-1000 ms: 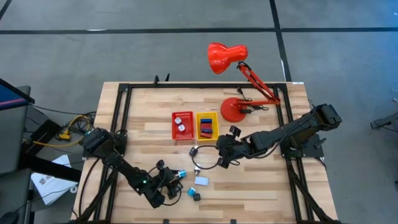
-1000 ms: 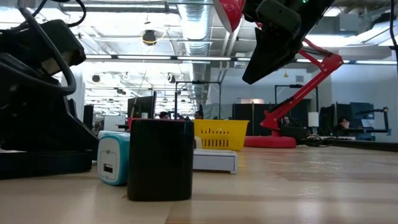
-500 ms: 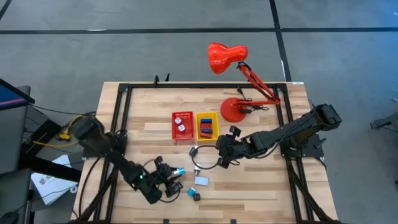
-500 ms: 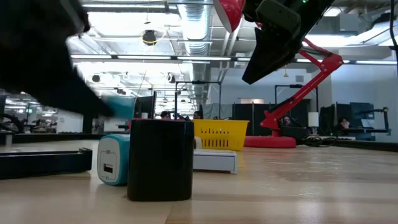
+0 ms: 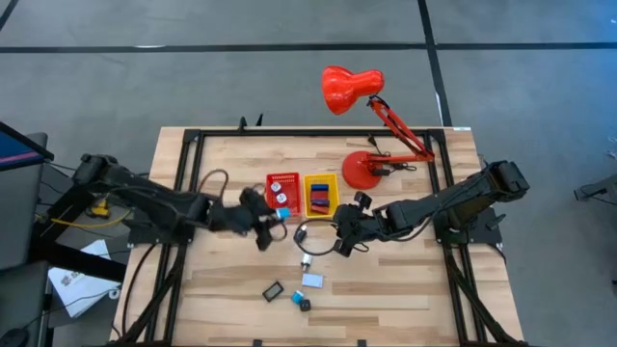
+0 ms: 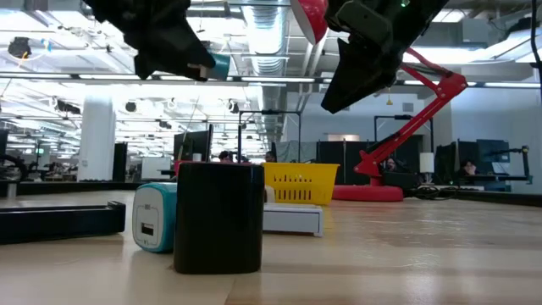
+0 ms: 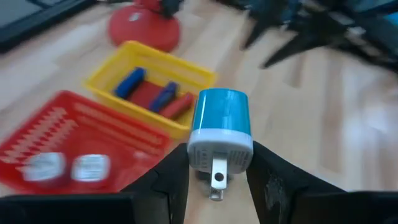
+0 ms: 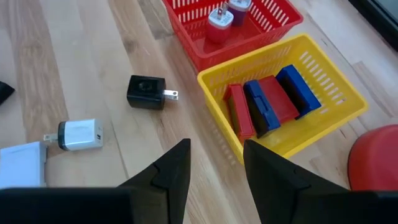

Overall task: Pick & Place Office items
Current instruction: Put the top light blue charger adapter into the red basket

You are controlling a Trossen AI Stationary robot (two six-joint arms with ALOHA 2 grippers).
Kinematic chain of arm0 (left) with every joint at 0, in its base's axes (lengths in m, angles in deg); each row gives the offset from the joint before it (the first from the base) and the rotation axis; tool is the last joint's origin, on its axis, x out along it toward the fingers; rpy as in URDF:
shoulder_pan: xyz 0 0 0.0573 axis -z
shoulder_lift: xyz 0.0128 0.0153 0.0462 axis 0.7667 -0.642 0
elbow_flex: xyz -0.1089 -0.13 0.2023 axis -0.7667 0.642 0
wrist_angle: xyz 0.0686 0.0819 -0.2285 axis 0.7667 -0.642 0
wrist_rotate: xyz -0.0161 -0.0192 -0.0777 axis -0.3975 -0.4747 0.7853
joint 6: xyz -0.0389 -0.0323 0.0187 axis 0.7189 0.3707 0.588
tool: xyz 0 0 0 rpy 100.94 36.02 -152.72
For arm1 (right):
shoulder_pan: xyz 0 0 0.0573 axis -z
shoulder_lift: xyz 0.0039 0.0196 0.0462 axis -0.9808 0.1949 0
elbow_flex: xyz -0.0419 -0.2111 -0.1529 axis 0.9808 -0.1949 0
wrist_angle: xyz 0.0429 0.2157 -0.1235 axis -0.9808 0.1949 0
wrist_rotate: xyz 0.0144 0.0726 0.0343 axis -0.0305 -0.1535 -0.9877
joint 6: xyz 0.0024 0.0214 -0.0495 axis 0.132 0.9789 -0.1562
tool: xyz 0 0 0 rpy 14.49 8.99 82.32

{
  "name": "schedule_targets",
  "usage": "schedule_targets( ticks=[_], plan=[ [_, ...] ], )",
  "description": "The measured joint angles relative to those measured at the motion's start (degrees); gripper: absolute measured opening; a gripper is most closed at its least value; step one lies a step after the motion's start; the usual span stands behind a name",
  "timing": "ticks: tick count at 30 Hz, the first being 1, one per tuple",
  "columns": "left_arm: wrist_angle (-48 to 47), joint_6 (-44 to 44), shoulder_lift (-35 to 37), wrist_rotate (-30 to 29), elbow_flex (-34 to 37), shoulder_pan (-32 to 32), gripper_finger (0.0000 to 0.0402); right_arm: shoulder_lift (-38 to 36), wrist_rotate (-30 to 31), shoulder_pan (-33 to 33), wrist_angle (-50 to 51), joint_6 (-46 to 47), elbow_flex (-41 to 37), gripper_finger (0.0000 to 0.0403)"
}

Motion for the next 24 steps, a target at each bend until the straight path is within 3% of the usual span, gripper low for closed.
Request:
schedule_targets(
  ticks=[6,13,24],
  plan=[
    [-5.2,-3.5,1.4,9.4,0.0,-11.5,0.0128,0.0,1.5,0.0,-0.3,-0.8,0.0,0.0141],
    [-8.6,-6.3,-3.2,22.0,-1.7,-22.9,0.0127,0.0,3.2,0.7,-0.8,-0.9,0.0,0.0141],
    [-27.6,-20.4,-20.3,23.5,-19.2,-28.9,0.0128,0.0,3.2,3.0,-0.8,-0.9,0.0,0.0141]
  ],
)
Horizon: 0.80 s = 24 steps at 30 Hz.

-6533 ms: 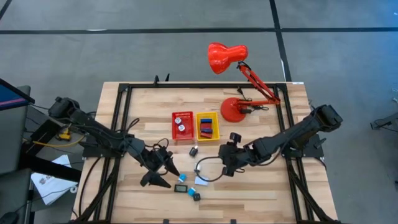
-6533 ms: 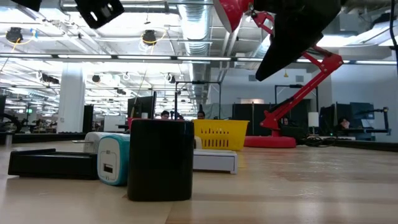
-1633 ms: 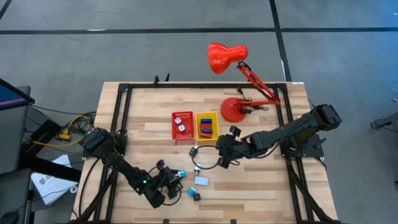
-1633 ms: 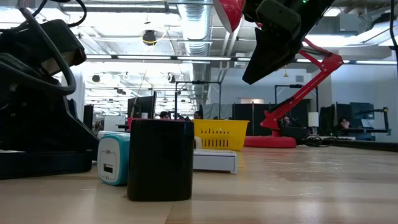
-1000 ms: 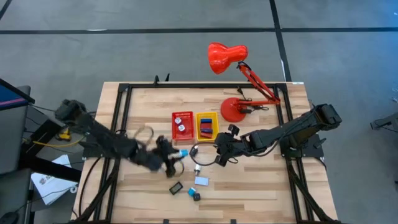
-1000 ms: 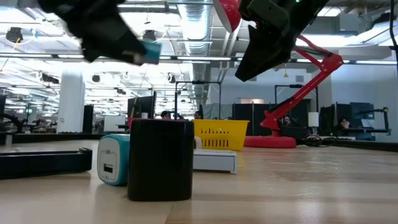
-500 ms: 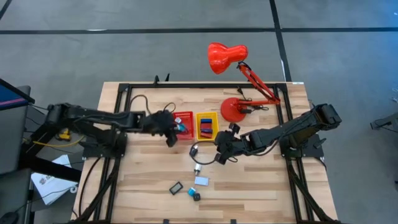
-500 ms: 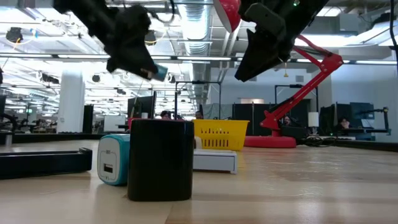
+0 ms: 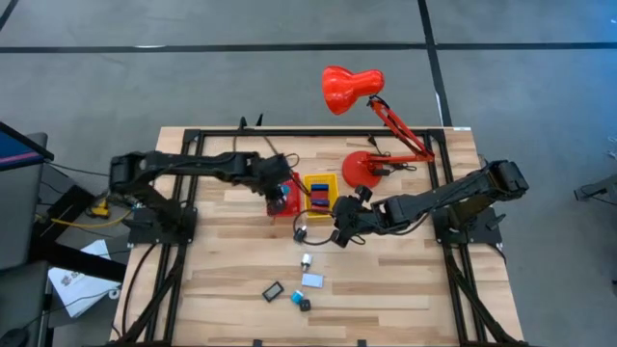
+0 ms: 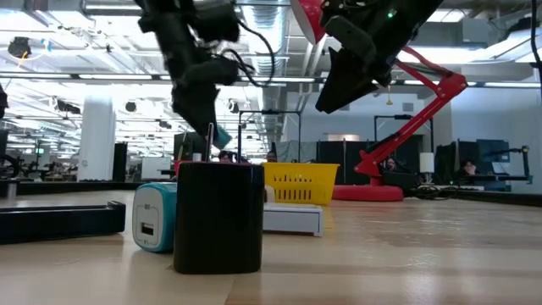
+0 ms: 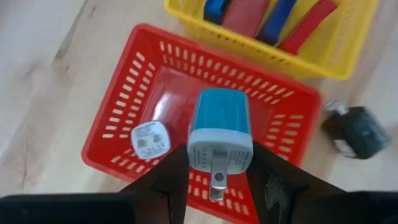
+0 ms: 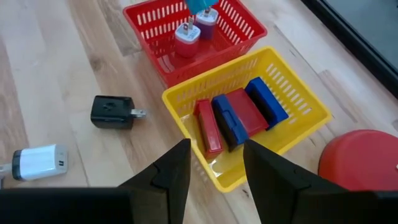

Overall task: Pick & Place Office items
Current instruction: Put the top light blue charger adapter into the red basket

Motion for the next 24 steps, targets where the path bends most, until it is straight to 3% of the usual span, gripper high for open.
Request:
schedule_targets(
  ticks=[9,24],
  plan=[
    [-2.8,-3.1,-9.4,-0.1,-4.9,-3.6,0.0128,0.0,-0.2,-0.1,0.1,0.4,0.0,0.0141],
    [-0.8,-4.1,-13.4,0.6,-4.7,-4.2,0.0137,0.0,-0.3,-0.5,0.0,0.7,0.0,0.0141]
  ],
)
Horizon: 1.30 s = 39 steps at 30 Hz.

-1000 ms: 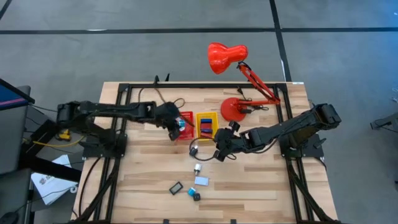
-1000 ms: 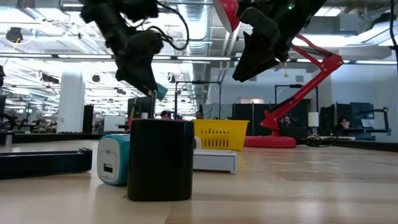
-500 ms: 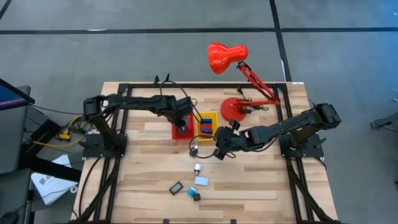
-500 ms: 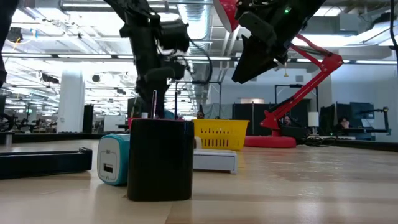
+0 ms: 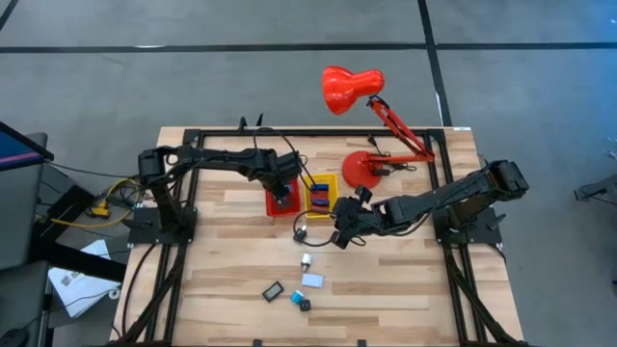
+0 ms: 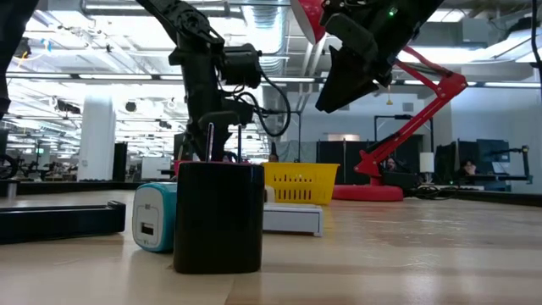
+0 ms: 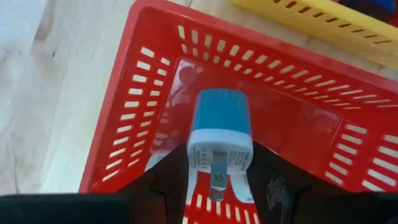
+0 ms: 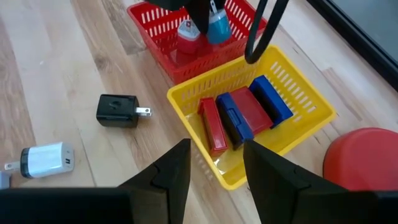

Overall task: Pick & Place Office items
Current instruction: Put the top light blue charger adapter into the red basket, then put the white digital timer into the yellow basket

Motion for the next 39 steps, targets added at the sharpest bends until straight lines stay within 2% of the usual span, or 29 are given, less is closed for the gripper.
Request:
schedule_targets(
  ticks=[11,30,34,39],
  plan=[
    [0.7,0.0,0.5,0.0,0.0,0.1,0.0159,0.0,0.0,0.0,0.1,0.3,0.0,0.0141],
    [1.0,0.0,0.8,1.4,0.1,0.6,0.0152,0.0,0.0,0.0,0.1,0.3,0.0,0.0141],
    [1.0,0.0,4.2,1.4,0.1,0.6,0.0150,0.0,0.0,0.0,0.0,0.3,0.0,0.0141],
    [3.8,2.1,13.1,1.2,1.9,1.4,0.0149,0.0,0.0,0.1,-0.4,1.1,0.0,0.0141]
  ],
)
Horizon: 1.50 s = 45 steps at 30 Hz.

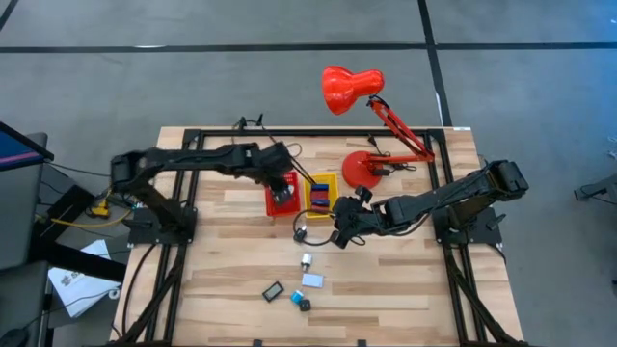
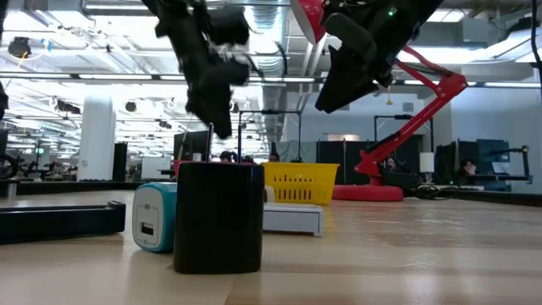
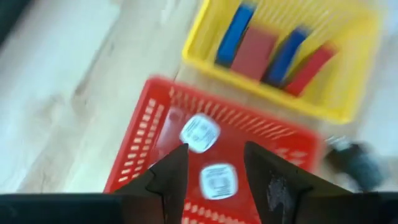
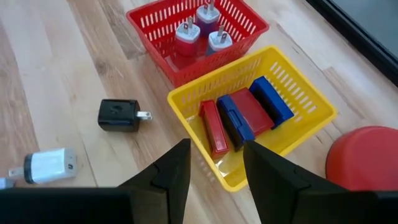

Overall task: Pick & Place Office items
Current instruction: Put the white digital timer into the yellow basket

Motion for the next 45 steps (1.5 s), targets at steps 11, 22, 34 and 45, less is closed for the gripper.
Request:
schedule_targets(
  ticks=[11,22,34,45],
  plan=[
    [19.8,12.0,18.5,0.1,17.1,10.3,0.0186,0.0,0.0,-0.1,-3.5,1.8,0.0,0.0157],
    [31.5,23.8,24.4,0.8,28.6,26.1,0.0298,0.0,-1.7,-3.2,-7.7,1.7,-0.1,0.0264],
    [37.6,25.2,24.4,-2.3,30.6,37.7,0.0308,9.9,-6.8,-10.3,-17.2,0.2,0.0,0.0271],
    [37.1,25.2,24.4,-3.2,30.6,38.0,0.0301,21.2,-8.0,-15.6,-19.9,-2.2,6.1,0.0272]
  ],
)
